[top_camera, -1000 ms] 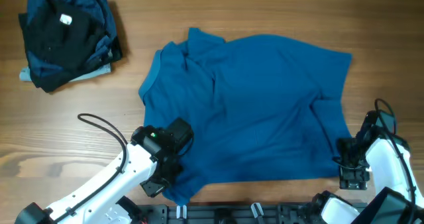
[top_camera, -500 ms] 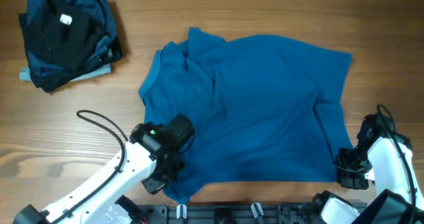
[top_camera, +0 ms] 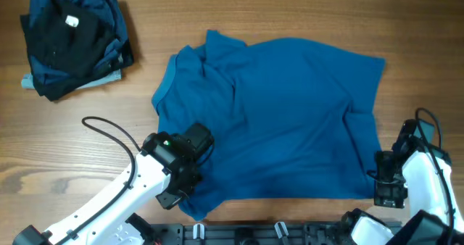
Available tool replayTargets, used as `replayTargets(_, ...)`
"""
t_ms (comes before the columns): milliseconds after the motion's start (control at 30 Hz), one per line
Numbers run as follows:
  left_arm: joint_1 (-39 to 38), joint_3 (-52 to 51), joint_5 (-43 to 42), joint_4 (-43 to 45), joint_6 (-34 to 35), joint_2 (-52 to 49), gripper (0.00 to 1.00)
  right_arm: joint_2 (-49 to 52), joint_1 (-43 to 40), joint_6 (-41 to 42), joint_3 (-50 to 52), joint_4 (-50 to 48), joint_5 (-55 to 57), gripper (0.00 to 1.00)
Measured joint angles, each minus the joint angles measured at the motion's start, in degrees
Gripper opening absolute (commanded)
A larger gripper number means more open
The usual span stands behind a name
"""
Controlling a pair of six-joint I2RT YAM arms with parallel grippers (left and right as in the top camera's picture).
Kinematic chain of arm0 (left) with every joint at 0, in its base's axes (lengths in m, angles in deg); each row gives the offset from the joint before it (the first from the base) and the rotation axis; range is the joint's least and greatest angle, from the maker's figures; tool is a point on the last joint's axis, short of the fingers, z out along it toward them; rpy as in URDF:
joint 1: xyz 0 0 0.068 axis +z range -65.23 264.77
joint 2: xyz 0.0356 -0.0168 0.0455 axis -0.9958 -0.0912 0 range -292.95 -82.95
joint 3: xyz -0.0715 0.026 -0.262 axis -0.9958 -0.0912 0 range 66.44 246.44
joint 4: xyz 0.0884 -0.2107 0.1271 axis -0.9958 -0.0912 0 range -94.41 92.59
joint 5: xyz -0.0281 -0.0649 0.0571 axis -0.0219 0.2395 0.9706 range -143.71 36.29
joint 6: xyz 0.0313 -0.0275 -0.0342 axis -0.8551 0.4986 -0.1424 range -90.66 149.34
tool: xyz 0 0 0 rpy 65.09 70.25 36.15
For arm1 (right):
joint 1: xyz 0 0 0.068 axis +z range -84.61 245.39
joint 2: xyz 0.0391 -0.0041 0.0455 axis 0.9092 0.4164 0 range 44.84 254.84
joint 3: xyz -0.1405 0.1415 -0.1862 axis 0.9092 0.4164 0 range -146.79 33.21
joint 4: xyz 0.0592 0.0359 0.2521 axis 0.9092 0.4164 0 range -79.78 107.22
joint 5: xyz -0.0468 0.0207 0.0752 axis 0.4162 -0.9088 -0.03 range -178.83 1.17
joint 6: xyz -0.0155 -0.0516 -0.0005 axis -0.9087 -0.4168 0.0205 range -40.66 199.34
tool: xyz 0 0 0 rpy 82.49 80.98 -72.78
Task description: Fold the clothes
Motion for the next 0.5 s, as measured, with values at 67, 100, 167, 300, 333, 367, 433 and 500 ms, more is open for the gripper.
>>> replayTargets(67,0.0,0.0,0.4,0.0,0.0,0.0,0.04,1.6,0.0,0.4,0.0,-0.1,-0.2,0.95)
replayTargets(100,0.0,0.0,0.5,0.0,0.0,0.0,0.04,2.2,0.0,0.8,0.0,-0.2,-0.3,0.95)
replayTargets(167,0.0,0.0,0.9,0.0,0.0,0.0,0.04,3.5,0.0,1.5,0.1,-1.0,-0.3,0.94)
replayTargets(300,0.0,0.0,0.9,0.0,0.0,0.0,0.04,4.0,0.0,1.6,0.4,-3.7,-0.2,0.93)
replayTargets(333,0.0,0.0,0.9,-0.1,0.0,0.0,0.04,3.8,0.0,1.6,1.0,-5.0,-0.2,0.93)
replayTargets(367,0.0,0.0,0.9,-0.1,0.0,0.0,0.04,3.4,0.0,1.8,1.5,-6.5,-0.2,0.92)
replayTargets(433,0.0,0.0,0.9,-0.2,0.0,0.0,0.04,3.3,-0.1,2.2,2.3,-9.8,-0.3,0.83)
replayTargets(500,0.0,0.0,0.9,-0.2,0.0,0.0,0.04,3.3,0.0,2.7,2.5,-10.7,-0.6,0.65)
